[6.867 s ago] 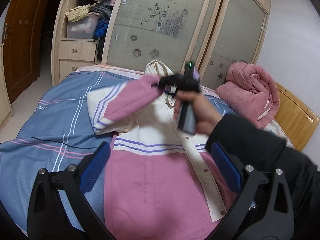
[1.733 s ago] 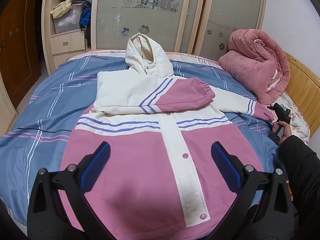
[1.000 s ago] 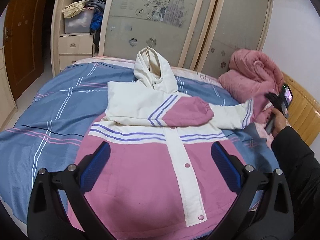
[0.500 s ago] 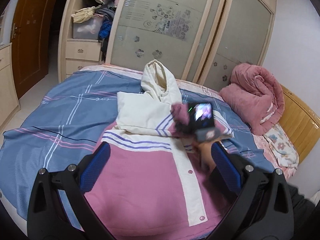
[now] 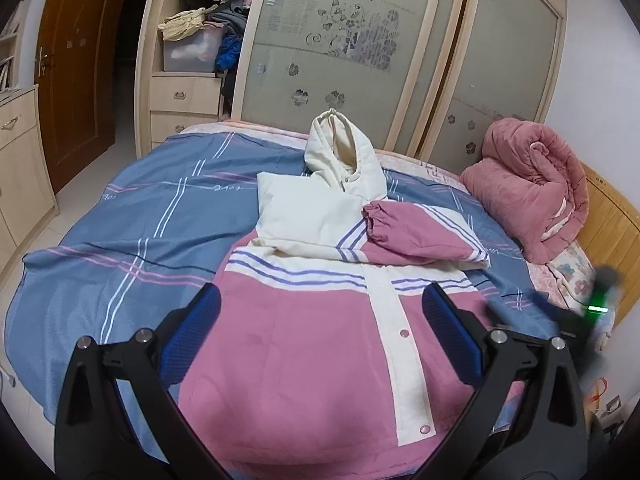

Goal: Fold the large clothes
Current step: 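Fold the sleeve across the chest over the first sleeve, release right gripper, then withdraw the right gripper from the jacket, then move the left gripper to the pink cuff of the folded sleeve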

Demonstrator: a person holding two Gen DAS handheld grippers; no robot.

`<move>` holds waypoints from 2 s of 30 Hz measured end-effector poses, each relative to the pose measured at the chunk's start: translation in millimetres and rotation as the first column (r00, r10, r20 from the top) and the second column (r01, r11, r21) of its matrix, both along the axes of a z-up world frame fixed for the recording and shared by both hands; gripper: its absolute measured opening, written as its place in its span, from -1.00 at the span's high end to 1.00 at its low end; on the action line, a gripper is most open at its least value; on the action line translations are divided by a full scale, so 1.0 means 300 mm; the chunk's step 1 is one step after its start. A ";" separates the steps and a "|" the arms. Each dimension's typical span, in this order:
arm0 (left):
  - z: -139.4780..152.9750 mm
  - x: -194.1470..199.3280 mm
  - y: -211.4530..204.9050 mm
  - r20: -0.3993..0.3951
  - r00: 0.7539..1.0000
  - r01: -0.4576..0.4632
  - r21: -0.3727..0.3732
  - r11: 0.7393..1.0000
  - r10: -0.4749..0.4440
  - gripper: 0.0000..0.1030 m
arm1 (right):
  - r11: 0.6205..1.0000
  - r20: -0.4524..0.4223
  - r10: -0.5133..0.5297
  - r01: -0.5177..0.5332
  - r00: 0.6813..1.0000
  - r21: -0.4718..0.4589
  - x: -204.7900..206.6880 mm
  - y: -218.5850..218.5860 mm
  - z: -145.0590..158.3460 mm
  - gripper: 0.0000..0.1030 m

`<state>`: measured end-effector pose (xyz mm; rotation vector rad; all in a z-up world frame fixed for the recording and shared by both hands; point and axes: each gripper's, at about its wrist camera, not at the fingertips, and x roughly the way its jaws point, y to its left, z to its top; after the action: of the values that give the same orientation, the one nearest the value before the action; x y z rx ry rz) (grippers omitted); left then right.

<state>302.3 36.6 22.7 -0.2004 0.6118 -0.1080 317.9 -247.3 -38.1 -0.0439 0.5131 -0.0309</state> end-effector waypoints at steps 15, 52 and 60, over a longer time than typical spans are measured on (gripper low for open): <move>0.026 -0.192 -0.112 0.016 0.994 0.106 0.104 0.989 -0.109 -0.96 | 0.995 0.052 -0.092 0.093 0.994 -0.017 -0.307 -0.013 0.111 -0.97; -0.011 -0.124 -0.103 -0.028 0.980 0.198 0.049 0.979 -0.197 -0.96 | 0.996 0.080 -0.090 0.091 0.993 -0.006 -0.277 -0.015 0.102 -0.97; -0.116 0.044 -0.054 -0.122 0.915 0.331 -0.324 0.886 -0.386 -0.96 | 0.996 0.136 -0.017 0.005 0.991 0.088 -0.234 -0.095 0.079 -0.97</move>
<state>315.6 20.3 -12.2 -0.3906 0.8125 -0.5509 247.8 -275.8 -14.4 0.0462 0.3771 -0.0217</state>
